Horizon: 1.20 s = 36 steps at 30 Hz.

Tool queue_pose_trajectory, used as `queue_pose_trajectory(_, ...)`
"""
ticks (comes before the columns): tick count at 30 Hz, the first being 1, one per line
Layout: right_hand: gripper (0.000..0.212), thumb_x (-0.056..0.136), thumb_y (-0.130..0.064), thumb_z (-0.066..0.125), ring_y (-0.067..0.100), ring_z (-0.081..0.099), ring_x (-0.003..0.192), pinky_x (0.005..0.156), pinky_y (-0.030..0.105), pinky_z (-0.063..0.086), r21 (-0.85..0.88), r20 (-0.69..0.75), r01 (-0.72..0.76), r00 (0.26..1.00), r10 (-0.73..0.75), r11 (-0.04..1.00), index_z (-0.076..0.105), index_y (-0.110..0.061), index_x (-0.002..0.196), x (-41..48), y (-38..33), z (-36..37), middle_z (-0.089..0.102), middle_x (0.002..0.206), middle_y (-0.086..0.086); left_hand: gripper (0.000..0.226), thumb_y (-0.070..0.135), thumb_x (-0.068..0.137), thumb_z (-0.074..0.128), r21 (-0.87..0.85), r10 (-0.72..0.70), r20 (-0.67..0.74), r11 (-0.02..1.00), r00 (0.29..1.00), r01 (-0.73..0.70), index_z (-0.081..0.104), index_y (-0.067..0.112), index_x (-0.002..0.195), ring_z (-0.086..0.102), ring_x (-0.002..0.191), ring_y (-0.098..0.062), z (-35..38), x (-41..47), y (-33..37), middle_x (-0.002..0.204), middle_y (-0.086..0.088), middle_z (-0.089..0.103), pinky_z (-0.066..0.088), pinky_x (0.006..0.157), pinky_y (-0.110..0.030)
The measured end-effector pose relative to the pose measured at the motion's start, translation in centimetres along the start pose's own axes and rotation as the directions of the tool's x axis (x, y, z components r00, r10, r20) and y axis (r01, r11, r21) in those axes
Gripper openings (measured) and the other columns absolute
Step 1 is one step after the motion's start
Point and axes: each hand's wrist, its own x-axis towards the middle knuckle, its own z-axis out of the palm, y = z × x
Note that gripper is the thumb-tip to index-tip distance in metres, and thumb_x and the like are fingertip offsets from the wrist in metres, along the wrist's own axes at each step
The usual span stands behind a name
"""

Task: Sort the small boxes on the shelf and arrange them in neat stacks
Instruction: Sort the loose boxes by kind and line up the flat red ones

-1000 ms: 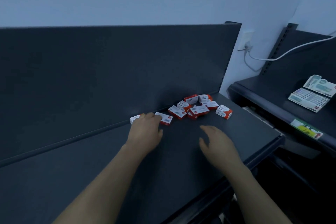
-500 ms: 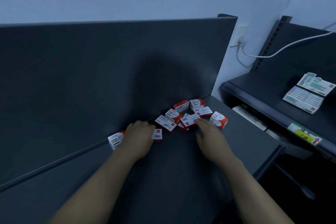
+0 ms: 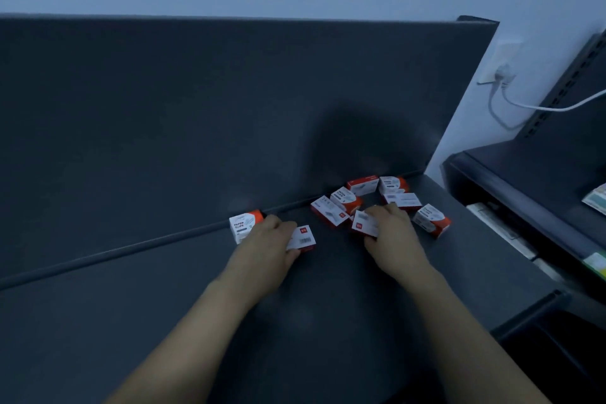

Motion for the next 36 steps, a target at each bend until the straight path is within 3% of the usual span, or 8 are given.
queue_pose_trajectory(4, 0.050, 0.084, -0.019, 0.065, 0.018, 0.052, 0.107, 0.083, 0.022, 0.040, 0.107, 0.013, 0.076, 0.997, -0.078, 0.991, 0.049, -0.023, 0.131, -2.8, -2.6, 0.3, 0.042, 0.130, -0.001, 0.038, 0.033, 0.095, 0.050, 0.003, -0.091, -0.049, 0.996, 0.995, 0.091, 0.046, 0.023, 0.132, 0.043, 0.117, -0.018, -0.2, -4.0, -0.3, 0.127, 0.003, 0.044, 0.041, 0.093, -0.028)
queue_pose_trajectory(10, 0.044, 0.083, -0.027, 0.068, 0.008, 0.049, 0.092, 0.078, 0.021, 0.038, 0.214, 0.040, 0.232, 0.968, -0.246, 0.949, 0.054, -0.025, 0.124, -6.7, -8.3, 2.3, 0.043, 0.122, -0.007, 0.036, 0.033, 0.095, 0.049, 0.010, -0.219, -0.154, 0.975, 0.963, 0.223, 0.048, 0.022, 0.129, 0.047, 0.108, -0.022, -1.5, -11.5, -2.8, 0.117, -0.001, 0.047, 0.042, 0.090, -0.030)
queue_pose_trajectory(14, 0.012, 0.081, -0.029, 0.064, 0.009, 0.054, 0.077, 0.069, 0.027, 0.045, 0.257, 0.070, 0.343, 0.926, -0.372, 0.903, 0.057, -0.030, 0.091, -9.1, -13.1, 3.7, 0.045, 0.102, -0.008, 0.037, 0.034, 0.096, 0.046, 0.010, -0.328, -0.226, 0.941, 0.917, 0.339, 0.047, 0.022, 0.131, 0.046, 0.109, -0.020, -3.4, -16.7, -4.9, 0.118, 0.000, 0.047, 0.044, 0.087, -0.031)
queue_pose_trajectory(16, 0.011, 0.081, -0.028, 0.063, 0.008, 0.053, 0.073, 0.063, 0.025, 0.042, 0.279, 0.065, 0.401, 0.899, -0.434, 0.873, 0.053, -0.032, 0.080, -10.3, -15.7, 4.3, 0.046, 0.097, -0.009, 0.036, 0.034, 0.097, 0.046, 0.005, -0.377, -0.263, 0.920, 0.888, 0.391, 0.048, 0.023, 0.131, 0.046, 0.110, -0.019, -4.6, -19.2, -6.1, 0.117, 0.001, 0.047, 0.045, 0.086, -0.030)
queue_pose_trajectory(20, 0.023, 0.080, -0.024, 0.066, 0.010, 0.056, 0.076, 0.070, 0.027, 0.049, 0.359, 0.045, 0.473, 0.852, -0.521, 0.805, 0.063, -0.024, 0.102, -12.8, -21.1, 5.9, 0.048, 0.100, -0.010, 0.029, 0.032, 0.096, 0.047, -0.028, -0.472, -0.322, 0.871, 0.820, 0.491, 0.052, 0.022, 0.122, 0.047, 0.107, -0.020, -7.2, -24.5, -8.6, 0.114, 0.001, 0.048, 0.046, 0.085, -0.033)
queue_pose_trajectory(26, 0.025, 0.079, -0.015, 0.060, 0.012, 0.058, 0.075, 0.068, 0.028, 0.051, 0.381, 0.119, 0.541, 0.776, -0.620, 0.750, 0.062, -0.021, 0.103, -17.9, -31.4, 8.4, 0.048, 0.104, -0.010, 0.027, 0.031, 0.095, 0.048, -0.030, -0.572, -0.406, 0.787, 0.712, 0.616, 0.052, 0.020, 0.120, 0.048, 0.107, -0.022, -12.2, -34.2, -12.9, 0.113, 0.000, 0.048, 0.045, 0.086, -0.035)
queue_pose_trajectory(36, 0.036, 0.077, -0.018, 0.061, 0.009, 0.057, 0.077, 0.070, 0.030, 0.052, 0.493, 0.109, 0.631, 0.638, -0.762, 0.599, 0.061, -0.025, 0.112, -29.6, -51.1, 13.4, 0.045, 0.106, -0.013, 0.036, 0.031, 0.098, 0.043, 0.042, -0.661, -0.488, 0.634, 0.570, 0.772, 0.045, 0.018, 0.131, 0.043, 0.113, -0.022, -23.0, -52.7, -22.3, 0.127, -0.002, 0.044, 0.045, 0.090, -0.036)
